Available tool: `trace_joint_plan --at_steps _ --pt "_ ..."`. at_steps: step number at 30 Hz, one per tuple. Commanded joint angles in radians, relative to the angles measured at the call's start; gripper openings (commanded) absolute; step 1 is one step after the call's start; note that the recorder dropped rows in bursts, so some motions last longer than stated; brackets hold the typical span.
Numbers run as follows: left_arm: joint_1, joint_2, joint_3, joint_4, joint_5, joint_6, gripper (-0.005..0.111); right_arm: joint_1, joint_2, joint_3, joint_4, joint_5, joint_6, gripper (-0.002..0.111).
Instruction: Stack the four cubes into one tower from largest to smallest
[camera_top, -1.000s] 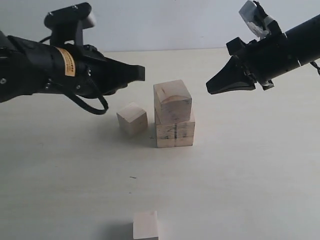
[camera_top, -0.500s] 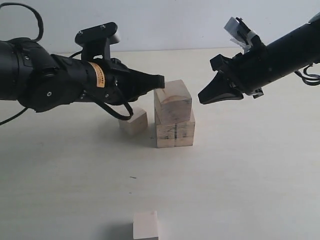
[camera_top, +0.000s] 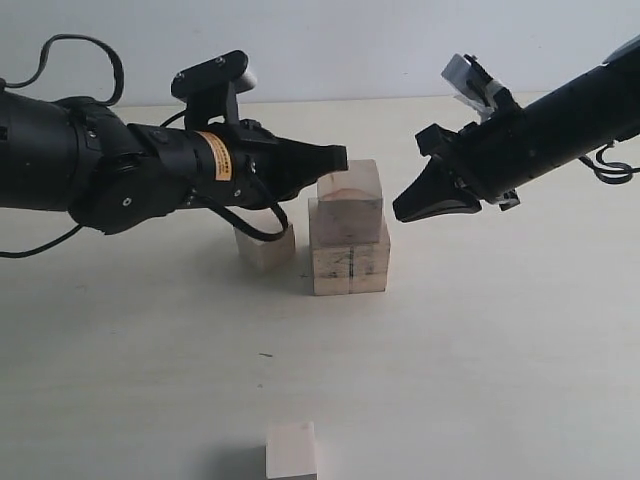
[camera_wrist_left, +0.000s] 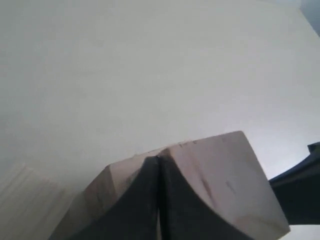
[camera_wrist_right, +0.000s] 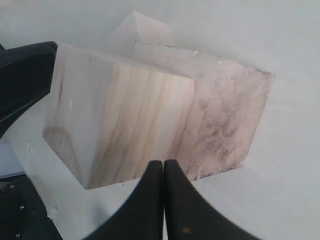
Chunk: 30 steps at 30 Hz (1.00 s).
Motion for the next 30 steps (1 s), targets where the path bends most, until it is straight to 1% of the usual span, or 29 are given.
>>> trace_joint_plan --at_steps 1,5,11,14,19,22,30 --pt "-0.003 0.005 -0.031 -0.001 -0.017 -0.009 0.000 0.000 0.000 -0.004 0.017 0.011 -0.017 0.000" --pt "-0.003 0.005 -0.036 -0.001 0.003 -0.009 0.000 0.000 0.000 -0.004 0.017 0.011 -0.022 0.000" --pt "-0.003 0.005 -0.036 0.014 0.101 -0.009 0.000 0.000 0.000 -0.004 0.024 -0.021 -0.045 0.000" --pt "-0.003 0.005 -0.036 0.014 0.144 -0.009 0.000 0.000 0.000 -0.004 0.065 -0.031 -0.064 0.000" --pt "-0.003 -0.001 -0.036 0.014 0.148 -0.009 0.000 0.000 0.000 -0.004 0.166 -0.066 -0.153 0.000" --pt "-0.003 -0.012 -0.036 0.014 0.160 -0.009 0.000 0.000 0.000 -0.004 0.164 -0.118 -0.153 0.000" --pt "-0.005 -0.026 -0.036 0.014 0.171 -0.009 0.000 0.000 0.000 -0.004 0.208 -0.135 -0.181 0.000"
